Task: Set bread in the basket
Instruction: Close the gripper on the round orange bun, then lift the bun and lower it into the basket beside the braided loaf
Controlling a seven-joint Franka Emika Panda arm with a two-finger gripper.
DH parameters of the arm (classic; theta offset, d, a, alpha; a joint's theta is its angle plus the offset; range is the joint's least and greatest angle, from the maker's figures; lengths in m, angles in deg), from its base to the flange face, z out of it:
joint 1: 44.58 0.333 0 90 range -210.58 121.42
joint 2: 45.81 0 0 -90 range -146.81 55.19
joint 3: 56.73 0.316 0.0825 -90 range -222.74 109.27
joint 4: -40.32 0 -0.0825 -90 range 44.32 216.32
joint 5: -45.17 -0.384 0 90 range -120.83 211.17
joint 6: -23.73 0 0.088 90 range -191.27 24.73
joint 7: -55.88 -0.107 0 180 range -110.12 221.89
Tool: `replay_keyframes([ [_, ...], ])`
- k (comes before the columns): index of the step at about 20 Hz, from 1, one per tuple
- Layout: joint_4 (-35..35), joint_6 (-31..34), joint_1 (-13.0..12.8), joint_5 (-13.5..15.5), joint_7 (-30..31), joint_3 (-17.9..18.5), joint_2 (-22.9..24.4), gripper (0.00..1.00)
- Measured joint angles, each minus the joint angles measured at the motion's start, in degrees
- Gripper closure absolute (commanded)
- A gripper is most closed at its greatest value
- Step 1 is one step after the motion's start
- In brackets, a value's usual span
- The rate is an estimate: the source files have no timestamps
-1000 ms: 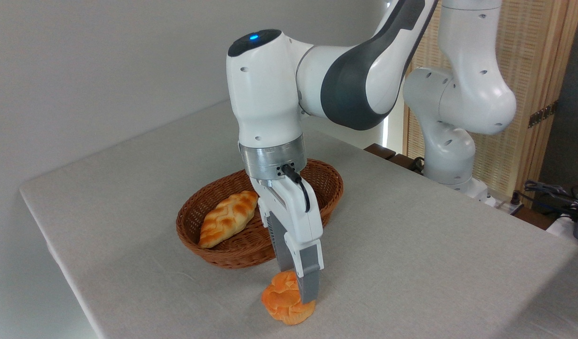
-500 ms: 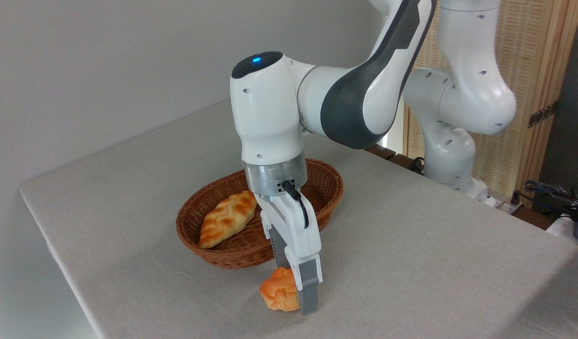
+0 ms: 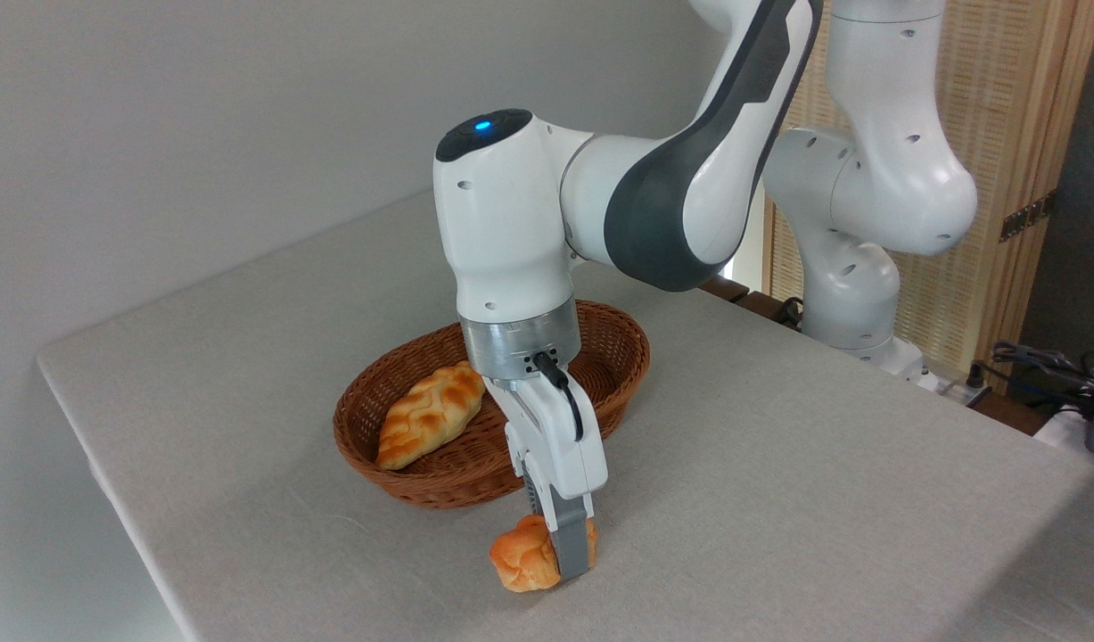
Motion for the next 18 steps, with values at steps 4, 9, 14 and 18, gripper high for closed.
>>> replay_keyframes([
  [4, -6.58, 10.04, 0.07, 0.46, 0.00, 0.03, 0.37, 0.94],
  [9, -18.51, 32.42, -0.02, 9.01, 0.00, -0.49, 4.31, 0.52],
  [14, -6.08, 34.71, -1.11, 12.70, -0.03, -6.39, 13.92, 0.00],
  [18, 3.10, 27.22, -5.09, 13.12, 0.09, -7.80, 15.35, 0.00],
])
